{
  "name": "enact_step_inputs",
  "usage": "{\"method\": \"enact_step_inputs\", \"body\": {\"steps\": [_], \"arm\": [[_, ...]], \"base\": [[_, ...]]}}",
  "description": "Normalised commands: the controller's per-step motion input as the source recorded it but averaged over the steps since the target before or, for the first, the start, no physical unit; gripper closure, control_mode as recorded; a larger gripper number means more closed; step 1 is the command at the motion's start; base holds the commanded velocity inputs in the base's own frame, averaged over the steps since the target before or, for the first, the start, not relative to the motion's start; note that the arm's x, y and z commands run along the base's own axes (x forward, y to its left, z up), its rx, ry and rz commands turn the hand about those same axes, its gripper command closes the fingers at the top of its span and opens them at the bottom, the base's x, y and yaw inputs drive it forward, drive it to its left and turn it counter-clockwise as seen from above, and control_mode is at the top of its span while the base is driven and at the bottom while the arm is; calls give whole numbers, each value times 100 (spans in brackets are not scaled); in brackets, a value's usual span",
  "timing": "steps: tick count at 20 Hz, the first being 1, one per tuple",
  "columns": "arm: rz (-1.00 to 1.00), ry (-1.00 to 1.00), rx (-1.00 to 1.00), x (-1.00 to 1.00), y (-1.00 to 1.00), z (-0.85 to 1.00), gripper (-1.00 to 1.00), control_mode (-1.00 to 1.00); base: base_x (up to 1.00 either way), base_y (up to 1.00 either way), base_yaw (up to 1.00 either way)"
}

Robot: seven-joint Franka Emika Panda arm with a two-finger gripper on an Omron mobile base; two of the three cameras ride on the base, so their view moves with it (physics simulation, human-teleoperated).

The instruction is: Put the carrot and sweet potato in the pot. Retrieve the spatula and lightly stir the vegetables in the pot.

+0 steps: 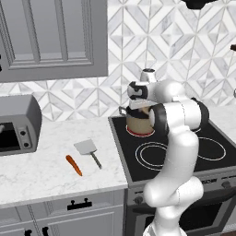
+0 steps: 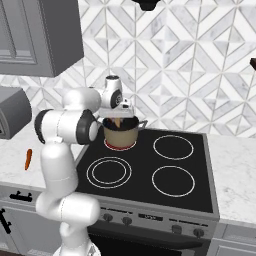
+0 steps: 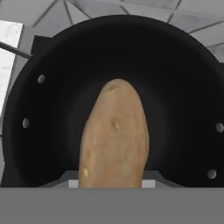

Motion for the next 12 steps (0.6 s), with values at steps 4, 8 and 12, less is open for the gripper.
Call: {"method": "enact_step_inputs", "body": {"steps": [4, 8, 12], "arm": [[0, 0, 0, 22, 0, -28, 100, -100], [0, 0, 0, 25, 0, -28, 100, -100], [0, 0, 0, 23, 0, -31, 100, -100]], "base": [[0, 0, 0], [0, 0, 0], [0, 0, 0]]}}
